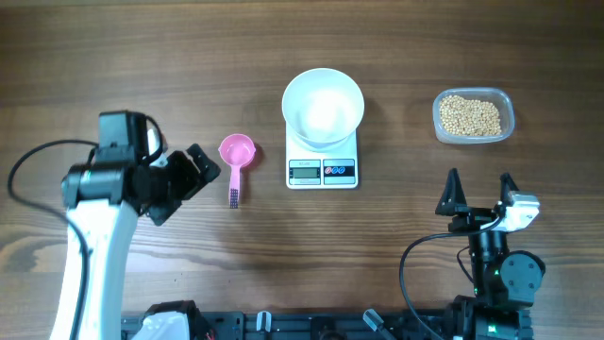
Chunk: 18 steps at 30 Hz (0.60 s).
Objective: Scoop item into bowl and weigh 150g on scale
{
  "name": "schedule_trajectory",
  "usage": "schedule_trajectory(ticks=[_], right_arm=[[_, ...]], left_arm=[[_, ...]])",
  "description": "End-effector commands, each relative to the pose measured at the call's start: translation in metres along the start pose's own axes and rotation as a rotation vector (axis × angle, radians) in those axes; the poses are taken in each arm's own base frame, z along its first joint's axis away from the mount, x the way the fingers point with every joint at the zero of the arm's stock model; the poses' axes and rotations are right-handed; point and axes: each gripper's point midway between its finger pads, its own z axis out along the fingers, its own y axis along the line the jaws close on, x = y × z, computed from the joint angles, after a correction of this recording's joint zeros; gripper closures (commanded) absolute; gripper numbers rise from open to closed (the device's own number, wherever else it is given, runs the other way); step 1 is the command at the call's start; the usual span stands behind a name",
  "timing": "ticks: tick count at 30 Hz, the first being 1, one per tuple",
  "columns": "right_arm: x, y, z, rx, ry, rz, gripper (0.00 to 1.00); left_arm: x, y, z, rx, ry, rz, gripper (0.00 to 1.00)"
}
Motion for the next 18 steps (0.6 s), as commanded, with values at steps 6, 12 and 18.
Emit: schedule_trajectory(ticks=[6,12,18], right_arm=[[-0.005,-0.004,-0.001,0.021,-0.023,0.011,0.00],[-0.013,0.020,-0.002,-0.122,-0.011,0.658,0.00],[-0.132,0.041,-0.035,-0.283,-0.429,0.433,0.00]], left_arm=[[-0.009,0.006,0.064,-0.038,0.182,0.124,0.00],[-0.009,-0.011,0.084,0.084,0.246,0.209,0.00],[-0.025,-0.020,0.087,0.120,0.170,0.320,0.00]])
